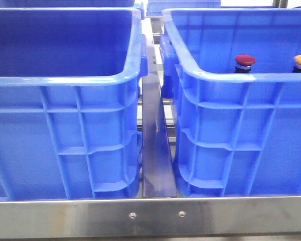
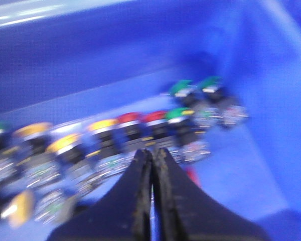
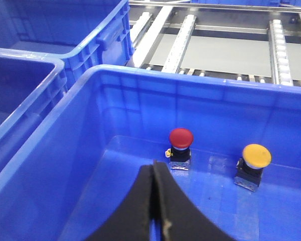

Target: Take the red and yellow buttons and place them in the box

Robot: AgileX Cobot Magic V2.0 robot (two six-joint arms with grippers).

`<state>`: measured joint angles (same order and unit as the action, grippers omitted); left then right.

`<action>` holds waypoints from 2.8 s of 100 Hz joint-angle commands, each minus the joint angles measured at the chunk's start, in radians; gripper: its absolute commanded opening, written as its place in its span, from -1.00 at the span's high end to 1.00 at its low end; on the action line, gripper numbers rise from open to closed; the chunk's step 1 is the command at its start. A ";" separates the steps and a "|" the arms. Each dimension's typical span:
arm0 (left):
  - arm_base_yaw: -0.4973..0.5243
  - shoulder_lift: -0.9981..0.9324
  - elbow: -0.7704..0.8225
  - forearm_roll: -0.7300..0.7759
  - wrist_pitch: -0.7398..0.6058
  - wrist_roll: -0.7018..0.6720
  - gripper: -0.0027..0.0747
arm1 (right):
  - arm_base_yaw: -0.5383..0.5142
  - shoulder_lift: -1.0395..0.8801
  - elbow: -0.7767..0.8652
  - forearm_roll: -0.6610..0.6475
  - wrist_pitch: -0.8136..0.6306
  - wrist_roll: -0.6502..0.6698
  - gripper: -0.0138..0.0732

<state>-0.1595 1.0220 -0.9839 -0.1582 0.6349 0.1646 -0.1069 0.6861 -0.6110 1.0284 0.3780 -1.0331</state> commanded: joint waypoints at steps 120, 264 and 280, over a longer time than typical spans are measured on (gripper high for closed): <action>0.210 -0.851 0.542 -0.009 -0.341 -0.010 0.98 | -0.005 -0.591 0.370 0.022 -0.203 -0.012 0.92; 0.144 -0.968 0.882 0.213 -0.609 -0.279 0.98 | -0.005 -0.590 0.371 0.022 -0.203 -0.012 0.92; 0.176 -1.059 1.008 0.207 -0.694 -0.275 0.98 | -0.005 -0.590 0.371 0.022 -0.203 -0.012 0.92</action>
<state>0.0023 -0.0017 -0.0018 0.0518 0.0729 -0.1003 -0.1069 0.0876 -0.2153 1.0279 0.2102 -1.0336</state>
